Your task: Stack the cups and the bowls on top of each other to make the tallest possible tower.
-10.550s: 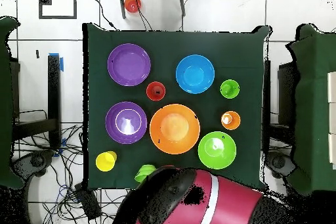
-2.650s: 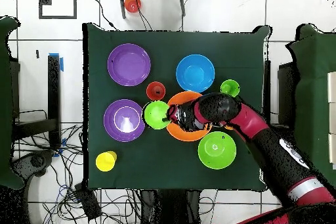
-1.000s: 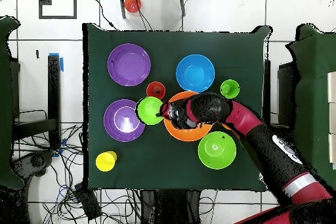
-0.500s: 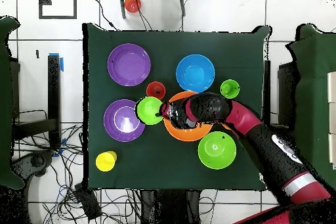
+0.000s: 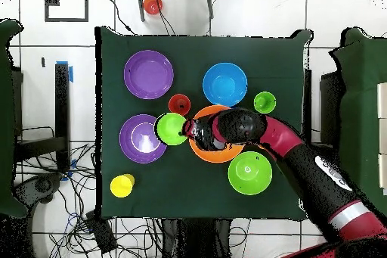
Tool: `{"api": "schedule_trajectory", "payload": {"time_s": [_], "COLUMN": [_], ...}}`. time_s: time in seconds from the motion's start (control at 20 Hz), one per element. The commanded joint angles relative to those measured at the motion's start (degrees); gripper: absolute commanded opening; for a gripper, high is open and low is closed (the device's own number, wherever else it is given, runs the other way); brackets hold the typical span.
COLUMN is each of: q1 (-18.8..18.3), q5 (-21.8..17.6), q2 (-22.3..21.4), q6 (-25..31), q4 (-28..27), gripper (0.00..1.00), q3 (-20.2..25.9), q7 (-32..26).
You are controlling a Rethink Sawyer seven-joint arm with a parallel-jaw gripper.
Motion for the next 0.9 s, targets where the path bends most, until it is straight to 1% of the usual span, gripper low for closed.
{"api": "schedule_trajectory", "payload": {"time_s": [0.05,0.1,0.25,0.35,0.4,0.45,0.55,0.6,0.65,0.7,0.75,0.8,0.85,0.9], "q1": [1.0,0.6,0.1,0.0,-0.1,-0.3,0.4,1.6,1.7,2.6,2.7,3.5,3.6,4.1], "q5": [0.3,0.6,0.7,0.4,-0.3,-0.3,0.7,1.3,1.5,2.1,2.4,2.6,2.7,2.6], "q2": [-6.1,-6.7,-8.1,-7.8,-6.7,-6.9,-8.4,-7.4,-7.6,-6.5,-6.6,-5.6,-5.6,-4.5], "q6": [-4.2,-5.2,-7.0,-8.7,-9.5,-9.9,-9.9,-8.5,-8.8,-7.5,-7.4,-6.1,-6.0,-5.4], "q4": [7.1,8.7,11.4,12.9,12.7,13.2,14.1,11.3,11.4,8.4,8.4,5.8,5.8,3.7], "gripper": [0.0,0.0,0.0,0.0,0.0,0.0,0.0,0.0,0.0,0.0,0.0,0.0,0.0,0.0], "q3": [1.9,2.0,2.3,2.0,1.2,1.2,1.8,1.0,1.0,0.4,0.4,-0.3,-0.4,-1.1], "q7": [2.4,3.3,3.5,3.5,2.8,2.6,3.4,2.9,3.0,2.3,2.3,1.6,1.6,0.8]}}
